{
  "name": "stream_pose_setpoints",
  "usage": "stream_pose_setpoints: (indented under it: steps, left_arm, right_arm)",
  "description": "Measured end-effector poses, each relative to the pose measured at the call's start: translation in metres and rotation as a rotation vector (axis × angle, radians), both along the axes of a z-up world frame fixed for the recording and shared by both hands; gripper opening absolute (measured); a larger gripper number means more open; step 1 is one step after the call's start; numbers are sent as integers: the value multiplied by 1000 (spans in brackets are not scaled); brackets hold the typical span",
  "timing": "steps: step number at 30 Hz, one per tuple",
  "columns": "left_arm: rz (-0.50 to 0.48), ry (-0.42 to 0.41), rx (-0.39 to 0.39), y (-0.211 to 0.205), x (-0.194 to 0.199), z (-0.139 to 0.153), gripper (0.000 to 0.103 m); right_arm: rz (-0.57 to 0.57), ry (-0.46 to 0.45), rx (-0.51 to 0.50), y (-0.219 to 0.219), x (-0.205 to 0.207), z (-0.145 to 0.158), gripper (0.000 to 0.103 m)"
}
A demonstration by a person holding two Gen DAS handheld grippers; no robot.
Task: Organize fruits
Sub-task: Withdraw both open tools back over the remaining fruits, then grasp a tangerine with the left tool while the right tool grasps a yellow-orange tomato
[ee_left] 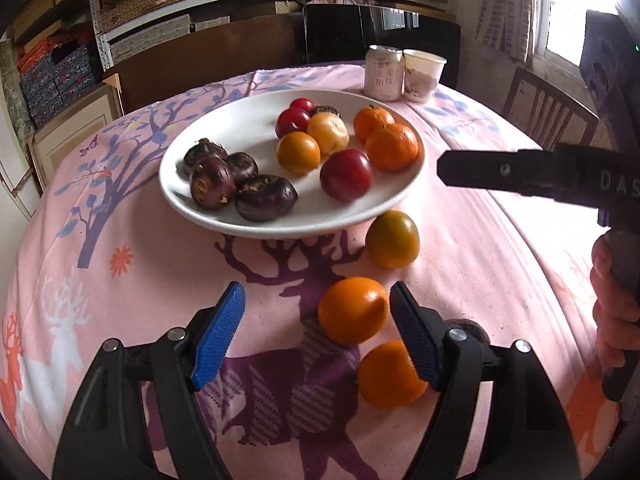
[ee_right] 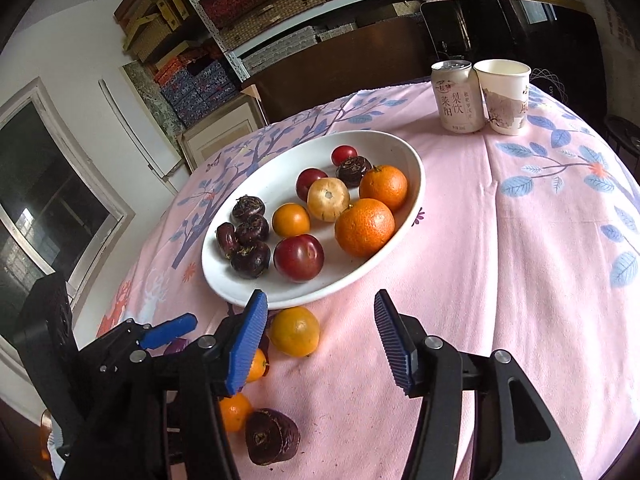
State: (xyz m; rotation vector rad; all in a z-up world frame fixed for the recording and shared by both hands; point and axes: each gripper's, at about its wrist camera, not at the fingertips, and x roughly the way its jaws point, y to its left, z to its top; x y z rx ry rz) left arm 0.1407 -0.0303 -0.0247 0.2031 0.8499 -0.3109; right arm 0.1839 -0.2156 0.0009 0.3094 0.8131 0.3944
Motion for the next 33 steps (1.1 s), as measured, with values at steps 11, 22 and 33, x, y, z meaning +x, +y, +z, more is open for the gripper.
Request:
stream_pose_setpoints:
  steps: [11,22,33]
  left_arm:
    - [-46,62,-91,-3,6,-9,38]
    - [76,59,-83,23,7,-4,38]
    - [70,57,-77,23,3,-6,38]
  right_arm:
    - [76,71,-48,21,0,-19,57]
    - [89,59,-119,39,3,-33,57]
    - [151,17,-146,55,-3,-32,36]
